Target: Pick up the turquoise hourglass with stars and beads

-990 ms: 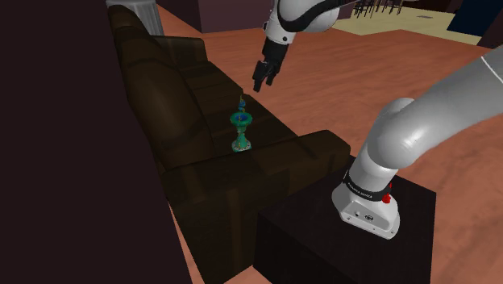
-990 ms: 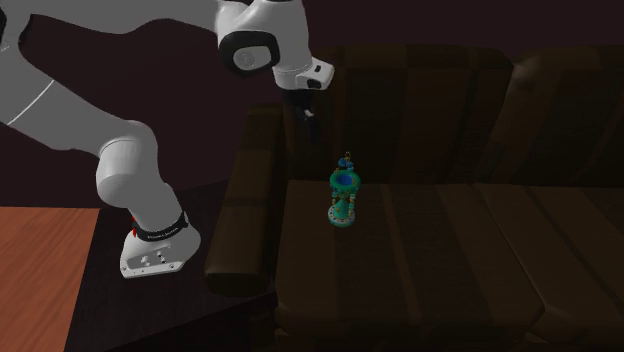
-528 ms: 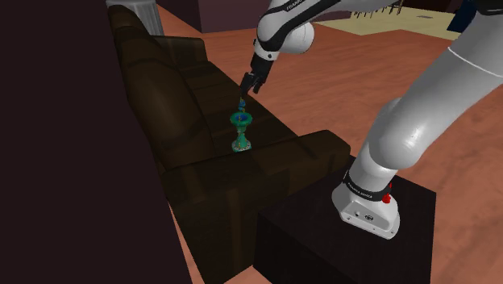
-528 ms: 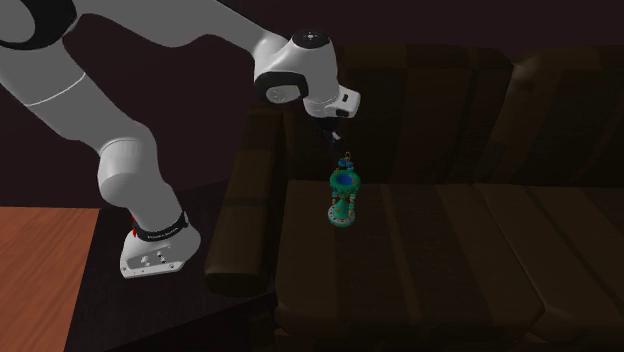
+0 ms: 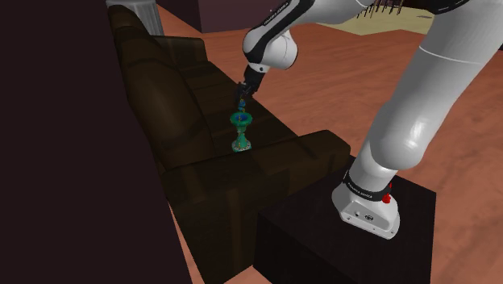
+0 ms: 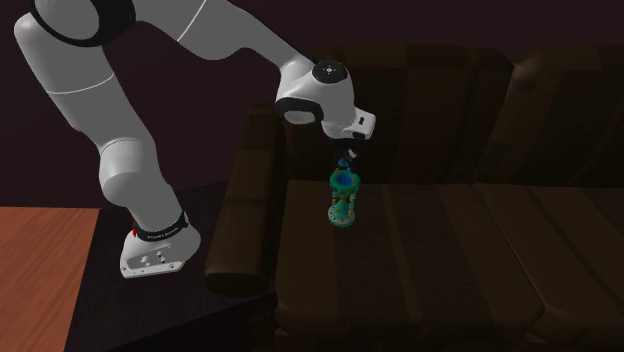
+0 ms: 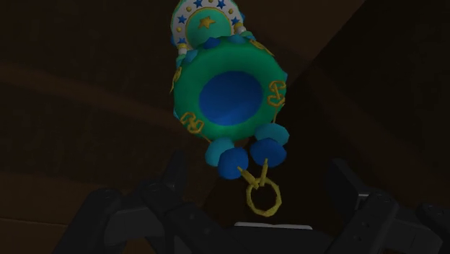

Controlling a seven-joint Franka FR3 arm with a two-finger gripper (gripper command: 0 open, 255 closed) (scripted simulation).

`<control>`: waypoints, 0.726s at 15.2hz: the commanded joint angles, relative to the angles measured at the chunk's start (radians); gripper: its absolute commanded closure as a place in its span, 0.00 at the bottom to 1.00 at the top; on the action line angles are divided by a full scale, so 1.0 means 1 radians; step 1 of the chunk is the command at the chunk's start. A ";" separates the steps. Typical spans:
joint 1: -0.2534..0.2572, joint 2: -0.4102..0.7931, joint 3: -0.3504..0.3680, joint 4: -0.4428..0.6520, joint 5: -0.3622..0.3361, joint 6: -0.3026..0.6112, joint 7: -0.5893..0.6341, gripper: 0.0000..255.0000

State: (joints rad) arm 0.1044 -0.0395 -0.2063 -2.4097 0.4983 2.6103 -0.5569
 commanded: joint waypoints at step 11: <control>0.005 0.051 0.002 -0.006 0.069 0.048 -0.064 1.00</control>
State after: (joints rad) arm 0.1099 0.0104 -0.2040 -2.4149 0.5672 2.6583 -0.6207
